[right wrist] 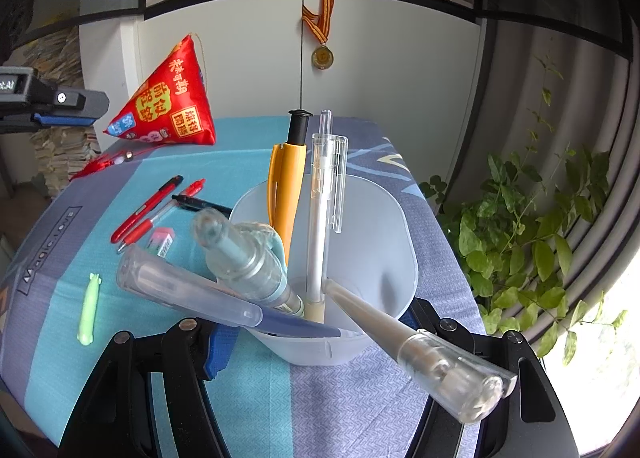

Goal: Organize stationery
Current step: 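Carry the orange-black pen with the left tool and drop it into the cup, then lower the left tool onto the red marker and grasp it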

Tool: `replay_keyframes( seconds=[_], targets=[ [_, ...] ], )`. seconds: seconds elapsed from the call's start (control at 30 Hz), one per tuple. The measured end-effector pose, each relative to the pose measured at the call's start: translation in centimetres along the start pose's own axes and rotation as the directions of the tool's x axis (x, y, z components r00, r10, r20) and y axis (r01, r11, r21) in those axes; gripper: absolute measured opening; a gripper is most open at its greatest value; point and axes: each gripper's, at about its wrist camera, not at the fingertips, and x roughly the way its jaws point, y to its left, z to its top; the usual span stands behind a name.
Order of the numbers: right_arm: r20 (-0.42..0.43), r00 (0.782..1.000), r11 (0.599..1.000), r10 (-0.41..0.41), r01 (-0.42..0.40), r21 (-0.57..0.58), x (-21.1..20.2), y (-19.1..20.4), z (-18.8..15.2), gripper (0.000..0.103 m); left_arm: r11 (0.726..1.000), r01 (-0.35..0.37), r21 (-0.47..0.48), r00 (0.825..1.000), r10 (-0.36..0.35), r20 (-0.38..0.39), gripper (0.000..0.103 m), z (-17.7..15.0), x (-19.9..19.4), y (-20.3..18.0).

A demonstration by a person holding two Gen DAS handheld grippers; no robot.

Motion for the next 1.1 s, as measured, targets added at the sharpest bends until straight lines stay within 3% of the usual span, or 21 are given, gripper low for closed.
replay_keyframes(
  seconds=[0.37, 0.77, 1.1],
  targets=[
    [-0.007, 1.0, 1.0, -0.005, 0.005, -0.002, 0.1, 0.1, 0.0, 0.069, 0.99, -0.132, 0.058, 0.983, 0.138, -0.12, 0.035, -0.3, 7.2, 1.7],
    [-0.007, 1.0, 1.0, -0.004, 0.004, 0.0, 0.2, 0.1, 0.0, 0.069, 0.98, -0.163, 0.111, 0.968, 0.181, -0.172, 0.035, 0.8, 12.6, 2.7],
    [-0.004, 0.999, 0.997, 0.054, -0.054, 0.053, 0.1, -0.6, 0.0, 0.071, 0.983, -0.157, 0.094, 0.97, 0.171, -0.173, 0.035, 0.6, 12.9, 2.9]
  ],
)
